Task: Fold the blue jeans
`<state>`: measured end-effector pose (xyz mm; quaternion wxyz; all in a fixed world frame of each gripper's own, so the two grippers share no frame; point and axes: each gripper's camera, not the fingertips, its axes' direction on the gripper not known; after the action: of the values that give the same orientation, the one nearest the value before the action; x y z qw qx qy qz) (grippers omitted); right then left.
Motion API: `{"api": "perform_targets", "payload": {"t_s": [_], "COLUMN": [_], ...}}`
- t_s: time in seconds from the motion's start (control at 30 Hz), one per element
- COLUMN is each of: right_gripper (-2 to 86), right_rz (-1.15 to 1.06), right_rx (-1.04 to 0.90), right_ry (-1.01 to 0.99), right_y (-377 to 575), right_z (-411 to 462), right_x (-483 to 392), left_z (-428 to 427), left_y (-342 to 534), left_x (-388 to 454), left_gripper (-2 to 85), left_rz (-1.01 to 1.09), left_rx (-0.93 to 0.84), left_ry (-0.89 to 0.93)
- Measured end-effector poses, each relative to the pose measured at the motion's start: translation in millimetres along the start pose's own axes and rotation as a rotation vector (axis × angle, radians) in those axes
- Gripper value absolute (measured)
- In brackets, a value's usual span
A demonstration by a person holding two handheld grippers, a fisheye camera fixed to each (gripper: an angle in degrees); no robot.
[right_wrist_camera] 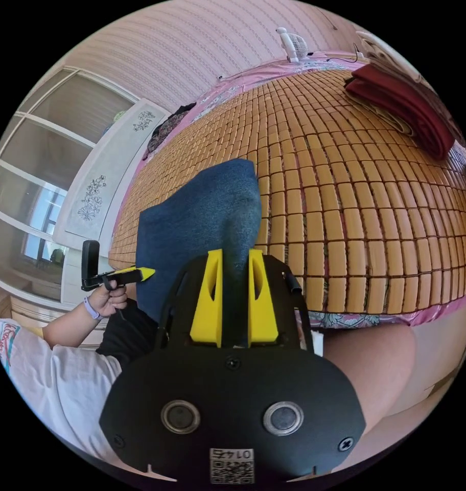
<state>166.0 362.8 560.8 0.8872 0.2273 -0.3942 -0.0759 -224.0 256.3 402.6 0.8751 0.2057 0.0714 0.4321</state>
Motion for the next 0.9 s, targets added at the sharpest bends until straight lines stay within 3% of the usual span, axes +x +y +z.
{"api": "perform_targets", "payload": {"t_s": [0.13,0.3,0.5,0.77,0.9], "right_gripper": [4.8,4.2,4.2,4.5,4.9], "right_rz": [-0.080,-0.299,-0.450,-0.532,-0.518], "right_rx": [-0.008,0.025,0.185,0.346,0.395], "right_ry": [-0.020,0.077,0.067,0.129,0.252], "right_y": [17.0,41.9,67.4,46.3,4.8], "right_z": [-14.6,-44.9,-105.5,-227.9,-308.0], "right_x": [-25.2,-85.5,-125.7,-96.3,-58.5], "left_z": [2.9,4.5,-10.3,11.9,50.1], "left_y": [9.7,34.8,51.2,-8.5,-65.8], "left_x": [22.1,34.9,84.9,221.2,292.4], "left_gripper": [8.4,7.9,7.8,7.8,7.9], "left_rz": [0.065,0.045,0.106,0.330,0.413], "left_rx": [-0.012,-0.004,0.132,0.252,0.257], "left_ry": [-0.061,0.026,0.041,0.077,0.122]}}
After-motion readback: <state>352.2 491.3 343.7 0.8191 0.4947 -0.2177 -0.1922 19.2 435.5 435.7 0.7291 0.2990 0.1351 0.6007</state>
